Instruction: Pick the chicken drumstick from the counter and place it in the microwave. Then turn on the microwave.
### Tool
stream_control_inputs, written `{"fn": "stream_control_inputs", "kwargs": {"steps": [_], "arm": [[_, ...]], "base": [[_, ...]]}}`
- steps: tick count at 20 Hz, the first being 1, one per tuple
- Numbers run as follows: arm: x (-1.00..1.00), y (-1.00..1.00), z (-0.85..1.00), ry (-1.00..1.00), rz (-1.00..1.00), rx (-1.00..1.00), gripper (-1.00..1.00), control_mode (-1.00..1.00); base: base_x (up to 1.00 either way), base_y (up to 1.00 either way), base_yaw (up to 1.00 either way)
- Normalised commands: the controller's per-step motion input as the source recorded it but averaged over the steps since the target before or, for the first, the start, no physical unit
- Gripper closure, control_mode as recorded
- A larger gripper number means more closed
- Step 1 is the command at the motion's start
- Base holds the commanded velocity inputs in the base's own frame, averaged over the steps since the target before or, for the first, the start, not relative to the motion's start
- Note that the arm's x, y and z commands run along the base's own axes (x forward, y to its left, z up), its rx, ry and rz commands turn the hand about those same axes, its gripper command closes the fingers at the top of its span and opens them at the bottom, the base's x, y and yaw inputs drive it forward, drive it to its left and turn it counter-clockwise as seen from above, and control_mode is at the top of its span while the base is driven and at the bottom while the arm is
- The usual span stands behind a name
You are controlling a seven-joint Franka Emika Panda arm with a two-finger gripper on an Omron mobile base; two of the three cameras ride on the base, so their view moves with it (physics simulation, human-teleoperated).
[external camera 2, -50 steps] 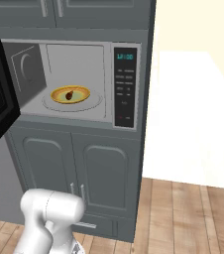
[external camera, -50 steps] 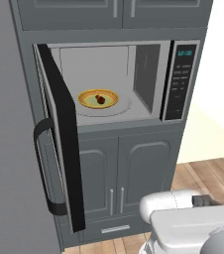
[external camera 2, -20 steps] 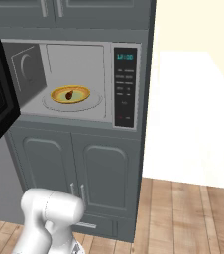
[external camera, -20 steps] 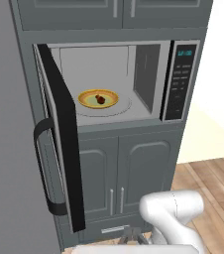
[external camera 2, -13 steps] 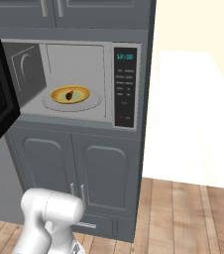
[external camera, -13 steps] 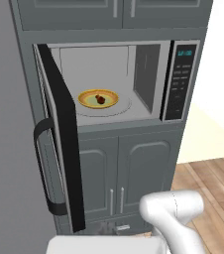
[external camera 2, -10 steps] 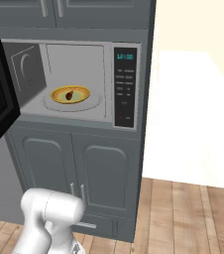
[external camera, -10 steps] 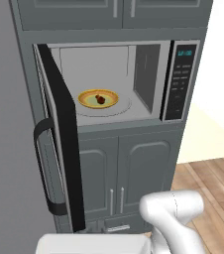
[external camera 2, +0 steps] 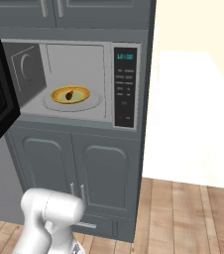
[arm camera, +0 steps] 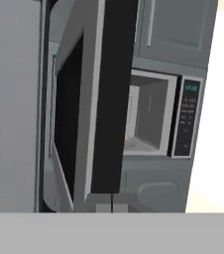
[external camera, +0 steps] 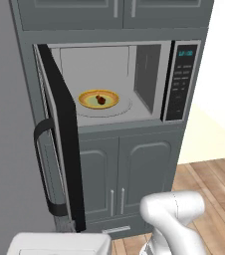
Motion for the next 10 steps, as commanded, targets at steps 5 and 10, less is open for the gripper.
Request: {"fn": "stream_control_inputs", "kwargs": {"steps": [5,10], "arm": [[0.34,0.43,-0.42,0.00,0.00,0.00,1.00,-1.00],[0.29,0.45,-0.42,-0.01,0.00,0.00,1.00,-1.00]], "base": [[0.00,0.00,0.00],[0.00,0.00,0.00]]}}
